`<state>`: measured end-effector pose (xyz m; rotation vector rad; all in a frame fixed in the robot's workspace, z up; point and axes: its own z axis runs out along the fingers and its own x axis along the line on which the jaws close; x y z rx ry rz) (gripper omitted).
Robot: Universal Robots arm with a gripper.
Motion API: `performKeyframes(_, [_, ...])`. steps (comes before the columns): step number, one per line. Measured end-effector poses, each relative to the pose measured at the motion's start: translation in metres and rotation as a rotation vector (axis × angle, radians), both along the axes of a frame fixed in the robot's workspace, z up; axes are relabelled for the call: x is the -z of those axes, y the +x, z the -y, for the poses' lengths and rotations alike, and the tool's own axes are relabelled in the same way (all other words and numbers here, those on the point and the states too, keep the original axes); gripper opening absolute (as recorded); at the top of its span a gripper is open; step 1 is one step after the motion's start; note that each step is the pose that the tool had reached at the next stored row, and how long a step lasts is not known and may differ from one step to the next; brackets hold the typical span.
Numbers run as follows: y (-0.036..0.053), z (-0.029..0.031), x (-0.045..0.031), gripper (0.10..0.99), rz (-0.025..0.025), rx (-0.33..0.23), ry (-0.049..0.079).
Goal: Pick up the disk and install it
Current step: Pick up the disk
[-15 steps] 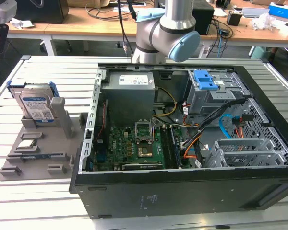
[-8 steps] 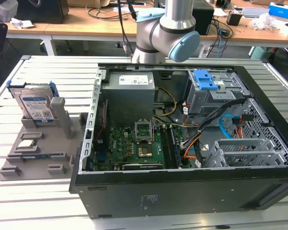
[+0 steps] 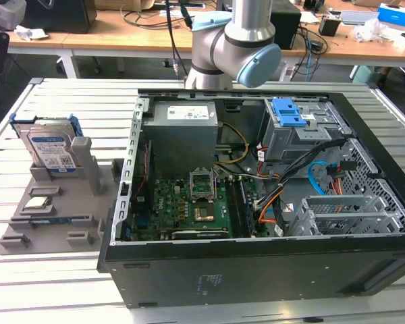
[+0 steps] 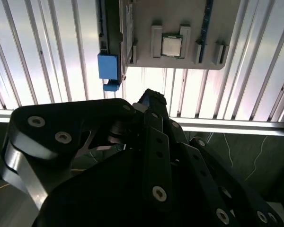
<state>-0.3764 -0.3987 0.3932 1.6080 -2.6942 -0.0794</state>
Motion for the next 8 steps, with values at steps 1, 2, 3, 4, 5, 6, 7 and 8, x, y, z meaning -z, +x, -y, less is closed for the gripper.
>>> performKeyframes(1, [0.0, 0.0, 0.0, 0.102, -0.0001, -0.017, 0.0])
performKeyframes(2, [0.0, 0.0, 0.0, 0.102, -0.0001, -0.025, 0.0])
performKeyframes(3, [0.0, 0.0, -0.0001, 0.102, -0.0001, -0.032, 0.0])
performKeyframes(4, [0.0, 0.0, 0.0, 0.102, -0.0001, -0.04, 0.0])
performKeyframes(5, [0.0, 0.0, 0.0, 0.102, 0.0, -0.052, 0.0])
performKeyframes(6, [0.0, 0.0, 0.0, 0.102, 0.0, -0.063, 0.0])
performKeyframes(7, [0.0, 0.0, 0.0, 0.102, -0.0001, -0.07, 0.0])
performKeyframes(8, [0.0, 0.0, -0.0001, 0.102, -0.0001, -0.077, 0.0])
